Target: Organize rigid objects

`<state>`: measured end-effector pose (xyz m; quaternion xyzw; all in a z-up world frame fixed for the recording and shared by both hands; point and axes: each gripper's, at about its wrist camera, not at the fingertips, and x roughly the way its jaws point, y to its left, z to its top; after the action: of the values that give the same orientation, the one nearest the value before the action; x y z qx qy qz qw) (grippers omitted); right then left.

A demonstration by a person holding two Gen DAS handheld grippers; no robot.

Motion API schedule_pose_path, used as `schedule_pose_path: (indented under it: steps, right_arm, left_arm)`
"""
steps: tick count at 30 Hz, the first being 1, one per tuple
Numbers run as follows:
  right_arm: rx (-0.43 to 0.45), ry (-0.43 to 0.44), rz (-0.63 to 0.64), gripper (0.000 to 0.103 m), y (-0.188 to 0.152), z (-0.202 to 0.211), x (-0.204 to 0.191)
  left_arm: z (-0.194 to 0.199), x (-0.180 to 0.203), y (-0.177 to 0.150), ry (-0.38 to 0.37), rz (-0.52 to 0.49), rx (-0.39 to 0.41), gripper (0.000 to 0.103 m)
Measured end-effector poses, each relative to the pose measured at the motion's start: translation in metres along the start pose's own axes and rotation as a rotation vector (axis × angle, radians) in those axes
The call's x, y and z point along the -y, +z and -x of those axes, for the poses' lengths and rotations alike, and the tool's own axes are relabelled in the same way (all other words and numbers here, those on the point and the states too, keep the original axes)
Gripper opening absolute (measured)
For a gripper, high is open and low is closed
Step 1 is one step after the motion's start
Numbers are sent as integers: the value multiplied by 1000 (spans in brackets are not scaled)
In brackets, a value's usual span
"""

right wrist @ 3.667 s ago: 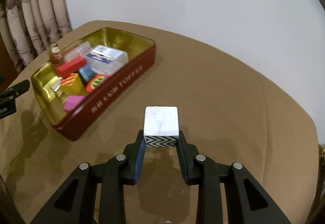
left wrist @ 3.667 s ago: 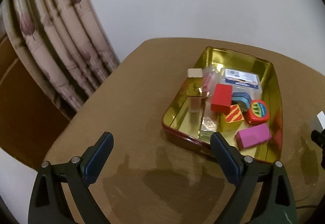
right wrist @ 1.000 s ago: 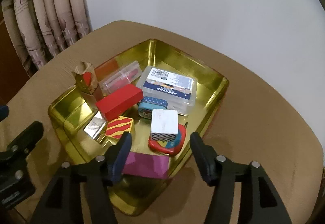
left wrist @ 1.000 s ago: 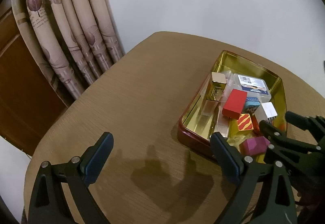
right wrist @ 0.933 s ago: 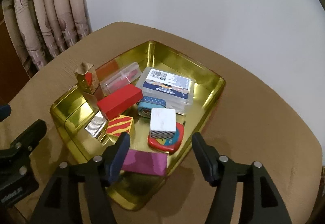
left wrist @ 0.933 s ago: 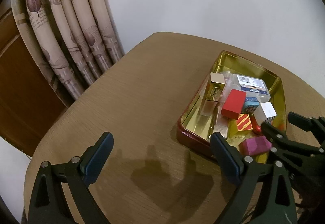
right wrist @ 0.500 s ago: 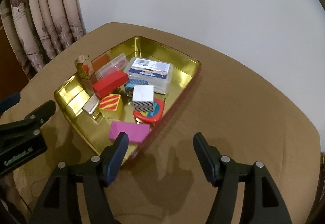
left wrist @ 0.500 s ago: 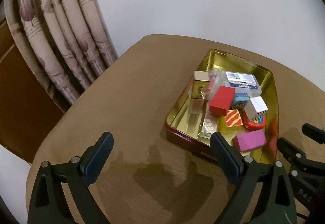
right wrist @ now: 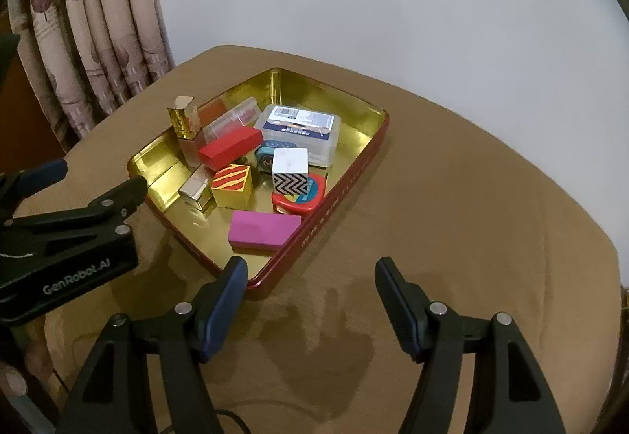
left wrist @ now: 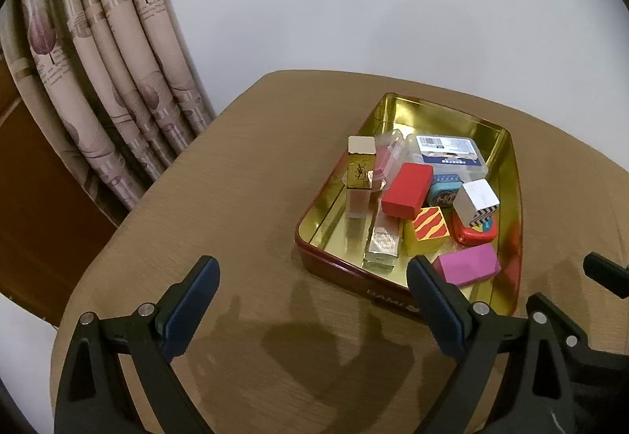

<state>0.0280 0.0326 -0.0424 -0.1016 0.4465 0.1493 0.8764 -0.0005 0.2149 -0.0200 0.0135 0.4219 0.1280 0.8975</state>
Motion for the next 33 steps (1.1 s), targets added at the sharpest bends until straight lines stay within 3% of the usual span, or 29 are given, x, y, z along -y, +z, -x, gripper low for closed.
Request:
schedule_pose_path:
  steps: [33]
  right_arm:
    - [-22, 0, 52, 69, 3, 5, -20]
  left_arm:
    - [-2, -3, 0, -14, 17, -22, 95]
